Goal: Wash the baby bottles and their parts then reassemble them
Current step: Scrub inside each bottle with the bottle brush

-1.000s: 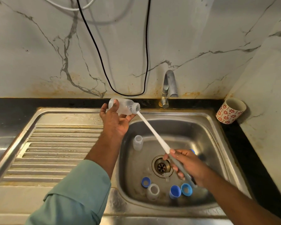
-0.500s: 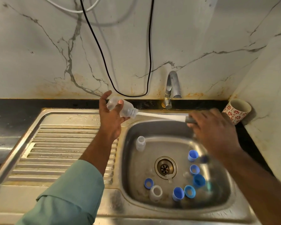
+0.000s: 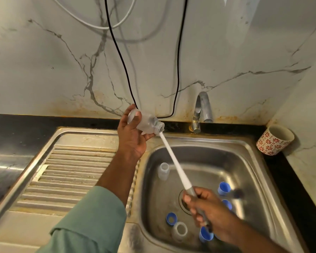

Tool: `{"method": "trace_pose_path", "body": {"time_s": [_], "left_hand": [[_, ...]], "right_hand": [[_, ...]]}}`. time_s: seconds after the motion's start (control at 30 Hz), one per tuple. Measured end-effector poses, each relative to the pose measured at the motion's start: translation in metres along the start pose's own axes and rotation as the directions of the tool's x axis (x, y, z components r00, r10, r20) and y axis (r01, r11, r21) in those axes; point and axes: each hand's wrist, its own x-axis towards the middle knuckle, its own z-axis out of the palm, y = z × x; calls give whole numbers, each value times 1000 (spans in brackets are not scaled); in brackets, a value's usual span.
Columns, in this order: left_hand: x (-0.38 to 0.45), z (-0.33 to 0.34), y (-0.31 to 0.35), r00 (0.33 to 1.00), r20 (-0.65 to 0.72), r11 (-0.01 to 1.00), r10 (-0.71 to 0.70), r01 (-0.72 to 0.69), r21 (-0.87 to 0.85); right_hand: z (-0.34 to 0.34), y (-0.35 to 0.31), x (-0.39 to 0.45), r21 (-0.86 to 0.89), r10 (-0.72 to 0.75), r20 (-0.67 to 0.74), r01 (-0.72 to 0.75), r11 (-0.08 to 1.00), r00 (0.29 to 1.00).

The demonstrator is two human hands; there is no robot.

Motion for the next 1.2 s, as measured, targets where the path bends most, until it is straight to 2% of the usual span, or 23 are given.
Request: {"method": "trace_pose_path", "body": {"time_s": [0.1, 0.17, 0.2, 0.23, 0.27, 0.33, 0.37, 0.43, 0.47, 0.5, 0.57, 0.6, 0.67, 0.77, 0.8, 0.83, 0.87, 0.9, 0.97, 1.0, 1.07, 1.13, 1.2], "left_hand": [[5, -4, 8, 983, -33, 943, 178, -161, 292], [9, -10, 15, 976, 12, 882, 217, -202, 427], [10, -12, 18, 978, 35, 859, 207, -199, 472], [11, -13, 20, 980, 55, 839, 190, -191, 510], [12, -14, 22, 984, 70, 821, 163, -175, 543], [13, -13, 22, 993, 71, 802, 98, -121, 585], [12, -11, 22, 996, 52, 796, 75, -91, 598], [11, -8, 18, 998, -15, 771, 67, -42, 636], [10, -7, 16, 996, -52, 752, 73, -21, 658], [10, -6, 14, 993, -88, 739, 75, 3, 674], [8, -7, 11, 984, -175, 760, 26, 94, 644], [6, -7, 10, 975, -220, 796, -28, 155, 585], [4, -8, 10, 947, -292, 855, -132, 258, 450], [1, -7, 8, 920, -355, 909, -169, 285, 303], [-1, -6, 6, 914, -370, 926, -167, 274, 259], [-2, -5, 4, 909, -386, 942, -160, 257, 216], [-2, -4, 1, 902, -407, 957, -143, 231, 176], [-2, -4, -3, 894, -432, 969, -120, 200, 145], [-2, -2, -8, 869, -492, 987, -49, 119, 111], [-2, -2, -10, 851, -525, 990, 4, 69, 119], [-2, -5, -11, 815, -549, 966, 186, -50, 254], [-4, -8, -9, 814, -451, 891, 366, -167, 421], [-4, -10, -8, 819, -374, 846, 436, -231, 480]], "right_hand": [[22, -10, -10, -76, 7, -56, -12, 997, 998], [14, -36, -15, -356, -95, -169, 29, 934, 981], [5, -51, -18, -538, -191, -219, 45, 842, 957], [-6, -67, -21, -734, -319, -225, 55, 677, 921], [-18, -84, -23, -909, -446, -166, 40, 416, 879], [-40, -110, -24, -988, -624, 62, -39, -148, 779], [-53, -119, -20, -946, -679, 177, -68, -317, 712], [-76, -130, -12, -902, -803, 318, -101, -421, 504], [-85, -131, -5, -900, -843, 341, -115, -420, 416], [-93, -131, 2, -907, -870, 332, -129, -400, 365], [-105, -128, 16, -927, -876, 325, -63, -369, 356], [-111, -125, 22, -945, -867, 303, 7, -327, 395], [-114, -112, 29, -979, -816, 192, 165, -120, 545], [-103, -79, 35, -864, -657, -42, 302, 402, 753], [-93, -67, 36, -743, -539, -109, 291, 602, 835], [-83, -57, 35, -595, -354, -150, 202, 778, 923], [-74, -47, 32, -447, -134, -128, 63, 892, 983], [-64, -39, 26, -335, 34, -54, -50, 941, 998], [-45, -30, 12, -223, 131, 76, -111, 968, 988], [-35, -29, 6, -205, 104, 94, -83, 975, 990], [-19, -28, -1, -274, -30, 16, 33, 961, 999], [-14, -32, -5, -479, -224, -80, 160, 863, 971], [-18, -42, -12, -742, -398, -83, 210, 636, 913]]}}
